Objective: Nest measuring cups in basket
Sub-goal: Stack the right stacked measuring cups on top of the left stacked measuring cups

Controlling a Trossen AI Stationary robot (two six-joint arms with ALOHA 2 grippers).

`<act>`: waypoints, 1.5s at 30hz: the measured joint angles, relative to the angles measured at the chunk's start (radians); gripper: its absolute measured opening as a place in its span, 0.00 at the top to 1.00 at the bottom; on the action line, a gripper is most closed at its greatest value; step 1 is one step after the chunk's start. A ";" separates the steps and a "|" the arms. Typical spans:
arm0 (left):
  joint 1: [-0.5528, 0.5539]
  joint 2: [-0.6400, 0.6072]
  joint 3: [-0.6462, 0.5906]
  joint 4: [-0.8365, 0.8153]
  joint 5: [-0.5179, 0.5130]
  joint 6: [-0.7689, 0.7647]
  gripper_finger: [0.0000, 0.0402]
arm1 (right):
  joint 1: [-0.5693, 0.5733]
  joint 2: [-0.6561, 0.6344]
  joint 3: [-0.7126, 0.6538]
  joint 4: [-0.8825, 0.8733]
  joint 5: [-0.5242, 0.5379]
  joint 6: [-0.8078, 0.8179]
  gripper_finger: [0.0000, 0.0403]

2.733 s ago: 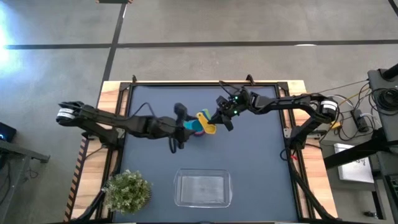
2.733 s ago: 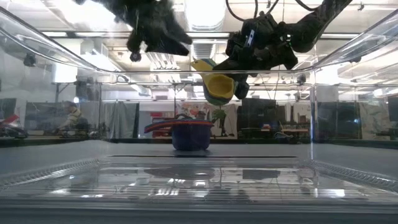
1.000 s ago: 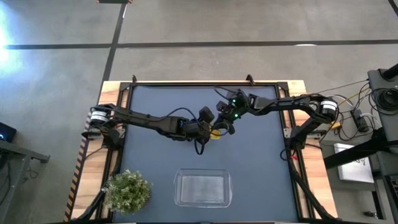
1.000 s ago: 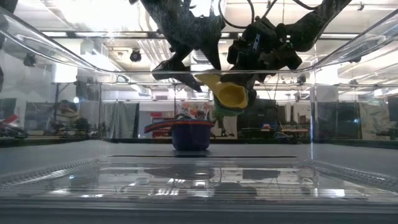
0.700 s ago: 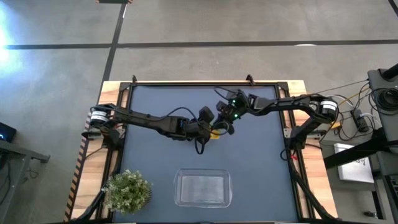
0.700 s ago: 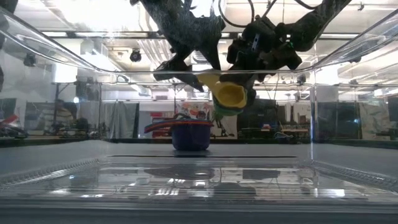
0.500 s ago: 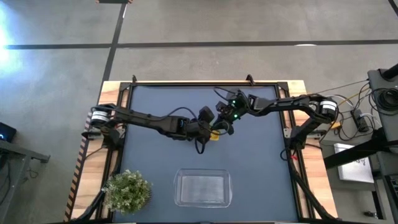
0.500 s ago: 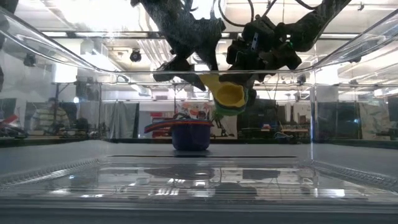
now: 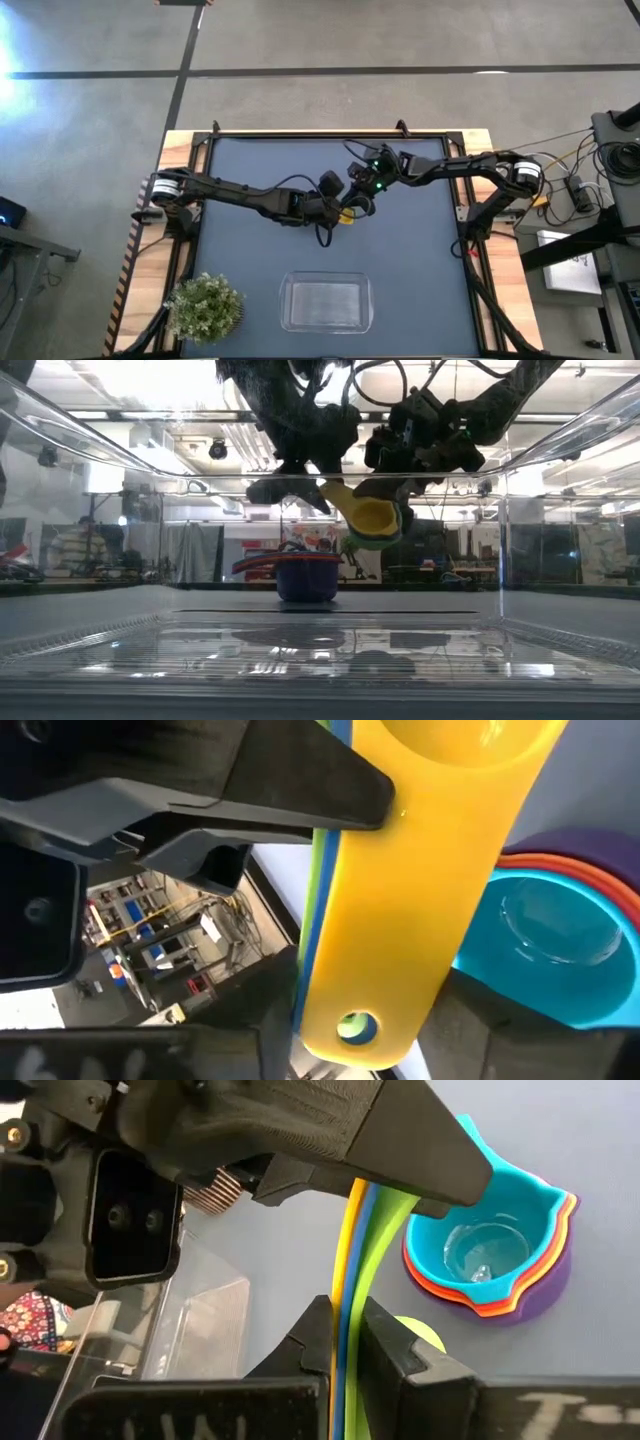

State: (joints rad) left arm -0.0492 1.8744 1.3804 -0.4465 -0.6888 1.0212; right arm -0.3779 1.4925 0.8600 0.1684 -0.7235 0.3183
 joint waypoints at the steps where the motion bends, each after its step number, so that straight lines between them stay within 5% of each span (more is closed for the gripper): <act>1: 0.000 0.000 -0.001 -0.003 0.000 -0.006 0.65 | 0.000 0.000 0.000 0.000 -0.001 0.000 0.97; 12: 0.000 0.001 -0.001 -0.059 0.002 -0.112 0.72 | -0.001 0.000 0.000 0.008 0.021 -0.007 0.95; 23: 0.002 -0.064 -0.002 -0.261 0.089 -0.390 0.74 | -0.045 -0.062 0.010 0.042 0.068 -0.083 0.58; 28: 0.013 -0.111 -0.005 -0.352 0.131 -0.534 0.74 | -0.070 -0.158 0.007 0.023 0.125 -0.105 0.49; 39: 0.136 -0.220 -0.172 -0.332 0.340 -0.787 0.74 | -0.027 -0.390 -0.051 -0.083 0.210 -0.248 0.51; 45: 0.171 -0.260 -0.257 -0.235 0.403 -0.822 0.74 | 0.037 -0.514 -0.151 -0.077 0.376 -0.307 0.53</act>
State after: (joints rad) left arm 0.1222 1.6147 1.1236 -0.6816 -0.2862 0.1994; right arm -0.3412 0.9784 0.7090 0.0912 -0.3477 0.0115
